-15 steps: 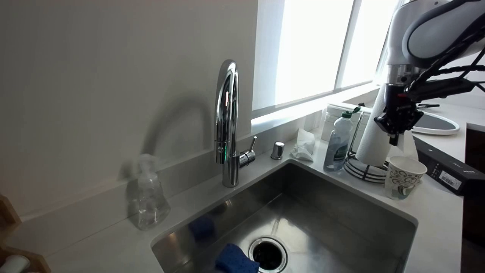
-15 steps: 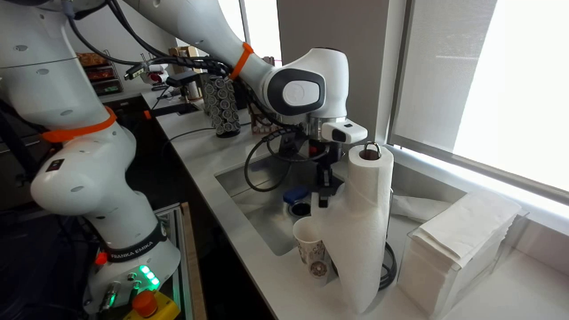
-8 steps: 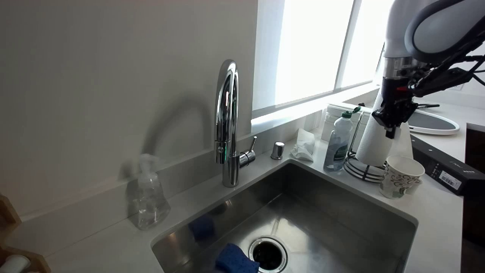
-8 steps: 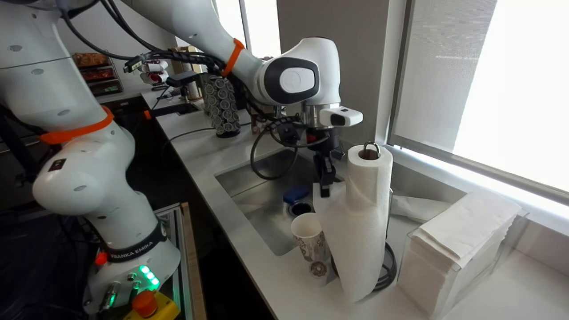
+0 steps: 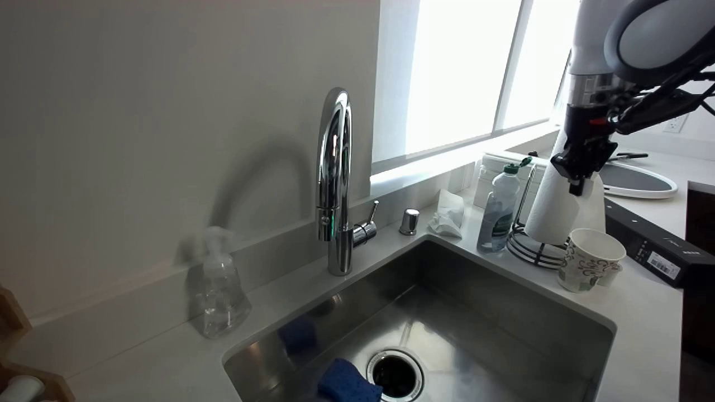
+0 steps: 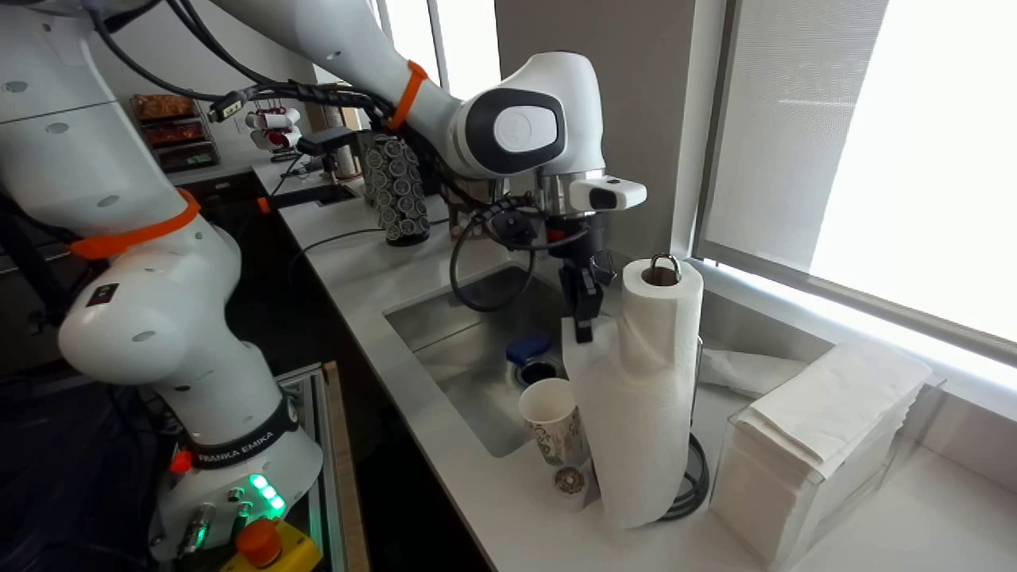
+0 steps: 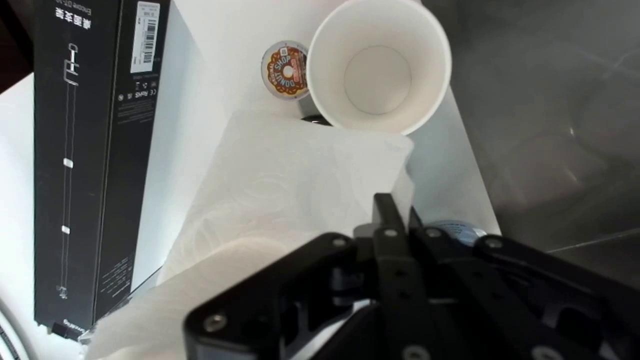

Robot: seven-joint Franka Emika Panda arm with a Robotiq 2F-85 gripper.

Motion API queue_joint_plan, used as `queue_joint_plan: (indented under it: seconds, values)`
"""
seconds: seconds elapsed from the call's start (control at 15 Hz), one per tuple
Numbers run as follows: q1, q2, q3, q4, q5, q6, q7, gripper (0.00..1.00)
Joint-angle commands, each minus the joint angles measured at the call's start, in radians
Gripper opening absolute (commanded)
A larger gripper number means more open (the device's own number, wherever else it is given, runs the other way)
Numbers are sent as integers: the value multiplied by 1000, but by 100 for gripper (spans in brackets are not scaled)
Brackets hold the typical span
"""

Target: Pick a tissue and use it to wipe the surface

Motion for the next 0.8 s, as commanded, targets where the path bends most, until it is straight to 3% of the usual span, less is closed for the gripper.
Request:
queue_joint_plan:
  seconds: [0.0, 0.73]
  values:
    - [-9, -53, -1, -36, -34, 24, 5, 0]
    - [-60, -164, -5, -40, -62, 38, 32, 0]
